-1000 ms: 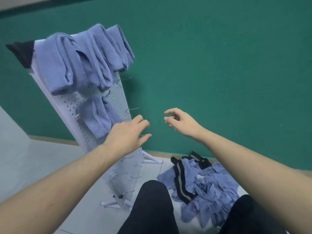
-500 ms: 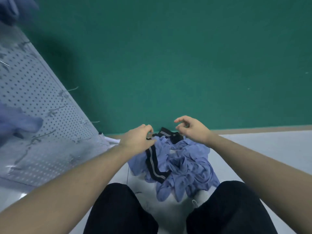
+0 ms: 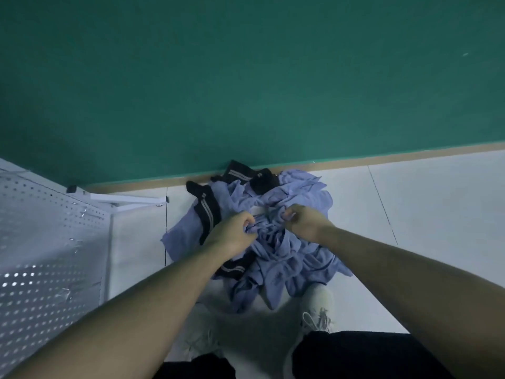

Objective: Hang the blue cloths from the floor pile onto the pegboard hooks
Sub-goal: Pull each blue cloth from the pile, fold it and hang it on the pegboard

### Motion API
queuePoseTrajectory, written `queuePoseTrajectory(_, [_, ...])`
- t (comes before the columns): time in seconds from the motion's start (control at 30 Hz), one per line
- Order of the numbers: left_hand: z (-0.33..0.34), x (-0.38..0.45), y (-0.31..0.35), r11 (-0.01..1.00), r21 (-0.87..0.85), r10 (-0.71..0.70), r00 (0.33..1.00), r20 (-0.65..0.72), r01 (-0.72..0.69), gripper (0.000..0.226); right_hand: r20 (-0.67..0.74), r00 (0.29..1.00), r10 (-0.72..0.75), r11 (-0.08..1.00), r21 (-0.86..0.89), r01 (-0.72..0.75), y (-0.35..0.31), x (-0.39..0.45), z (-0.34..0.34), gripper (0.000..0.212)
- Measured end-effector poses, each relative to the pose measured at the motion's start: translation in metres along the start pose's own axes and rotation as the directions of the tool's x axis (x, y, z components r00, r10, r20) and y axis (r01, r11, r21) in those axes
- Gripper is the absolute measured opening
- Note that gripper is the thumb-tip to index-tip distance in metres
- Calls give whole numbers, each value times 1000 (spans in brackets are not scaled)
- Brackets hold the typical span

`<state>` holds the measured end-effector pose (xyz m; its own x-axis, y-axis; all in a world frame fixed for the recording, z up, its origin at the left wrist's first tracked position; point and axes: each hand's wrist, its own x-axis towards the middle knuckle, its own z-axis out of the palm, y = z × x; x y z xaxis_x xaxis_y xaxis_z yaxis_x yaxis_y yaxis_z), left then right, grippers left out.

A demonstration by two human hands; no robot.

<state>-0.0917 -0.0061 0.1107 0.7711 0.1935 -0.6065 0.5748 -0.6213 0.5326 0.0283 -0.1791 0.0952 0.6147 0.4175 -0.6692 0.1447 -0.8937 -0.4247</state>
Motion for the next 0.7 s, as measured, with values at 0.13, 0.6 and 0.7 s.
queuePoseTrajectory(0.13, [25, 38, -11, 997, -62, -39, 996, 76, 44, 28, 58, 994, 98, 993, -65, -94, 20, 46, 28, 28])
queuePoseTrajectory(0.6, [43, 76, -1, 957, -261, -101, 990, 103, 124, 32, -22, 910, 414, 710, 633, -307, 36, 85, 23, 30])
queuePoseTrajectory(0.7, [21, 62, 14, 932, -347, -97, 994, 45, 107, 32, -93, 926, 366, 649, 738, -182, 10, 62, -2, 33])
